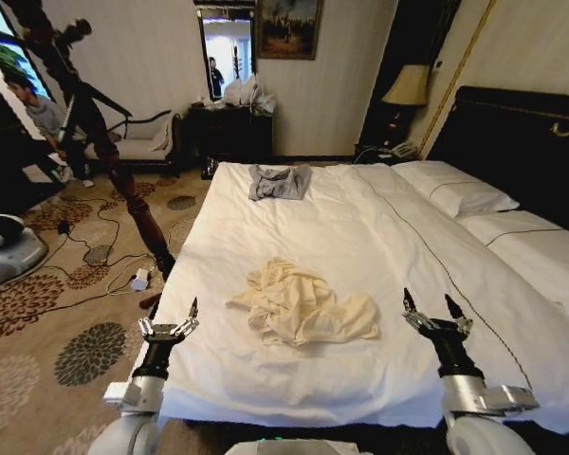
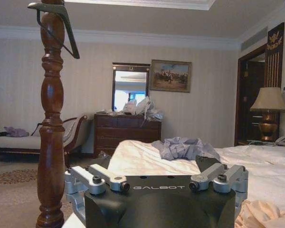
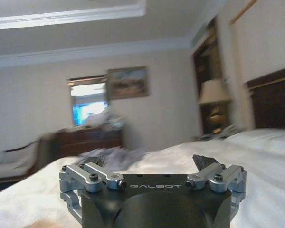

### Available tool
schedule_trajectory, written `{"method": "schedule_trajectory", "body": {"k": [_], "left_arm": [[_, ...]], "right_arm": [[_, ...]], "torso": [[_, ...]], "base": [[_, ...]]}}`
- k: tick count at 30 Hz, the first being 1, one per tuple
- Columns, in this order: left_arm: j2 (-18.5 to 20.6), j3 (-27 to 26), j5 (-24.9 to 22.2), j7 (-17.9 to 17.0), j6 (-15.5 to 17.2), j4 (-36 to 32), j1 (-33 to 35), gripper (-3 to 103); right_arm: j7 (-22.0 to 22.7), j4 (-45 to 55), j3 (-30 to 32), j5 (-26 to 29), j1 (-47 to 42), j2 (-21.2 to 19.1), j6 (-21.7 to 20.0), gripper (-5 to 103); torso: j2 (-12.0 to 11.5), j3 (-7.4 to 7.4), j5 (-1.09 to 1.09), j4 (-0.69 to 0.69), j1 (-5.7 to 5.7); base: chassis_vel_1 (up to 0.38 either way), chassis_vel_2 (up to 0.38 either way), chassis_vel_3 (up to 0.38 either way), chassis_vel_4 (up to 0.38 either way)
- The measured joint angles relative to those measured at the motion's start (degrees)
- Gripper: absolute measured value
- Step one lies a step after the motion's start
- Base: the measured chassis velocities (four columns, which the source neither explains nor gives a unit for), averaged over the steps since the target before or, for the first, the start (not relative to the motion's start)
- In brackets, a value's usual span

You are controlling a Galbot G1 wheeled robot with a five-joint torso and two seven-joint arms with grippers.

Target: Pick up the clothes from the bed and hang them on the clothes hanger.

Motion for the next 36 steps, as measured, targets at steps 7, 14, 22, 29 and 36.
{"method": "schedule_trajectory", "body": {"k": [7,14,22,29,36], "left_arm": [[-0.19,-0.34,0.43,-0.23,-0.22,-0.64,0.47,100],[-0.14,-0.47,0.52,-0.4,-0.2,-3.08,1.43,100],[0.0,-0.62,0.48,-0.5,0.06,-5.24,2.49,100],[0.3,-0.31,-10.98,-1.58,4.56,-11.33,3.02,100],[0.03,2.29,-10.08,-1.95,3.83,-5.43,2.81,100]], "right_arm": [[-8.55,-4.94,-1.82,1.77,2.97,-1.93,0.31,100],[-8.89,-5.67,-1.99,0.49,3.24,-1.92,2.06,100],[-8.54,-5.88,-1.65,0.17,3.22,-1.92,3.01,100],[0.22,-4.0,-0.09,2.39,7.69,-1.48,5.47,100],[2.71,-5.65,0.12,1.51,7.76,-1.01,6.08,100]], "torso": [[0.0,0.0,0.0,0.03,0.0],[0.0,0.0,0.0,0.0,0.0],[0.0,0.0,-0.01,0.0,0.0],[0.0,0.0,0.0,0.02,0.01],[0.0,0.0,-0.01,0.0,0.0]], "base": [[0.0,0.0,0.0,0.0],[0.0,0.0,0.0,0.0],[0.0,0.0,0.0,0.0],[0.0,0.0,0.0,0.0],[0.0,0.0,0.0,0.0]]}}
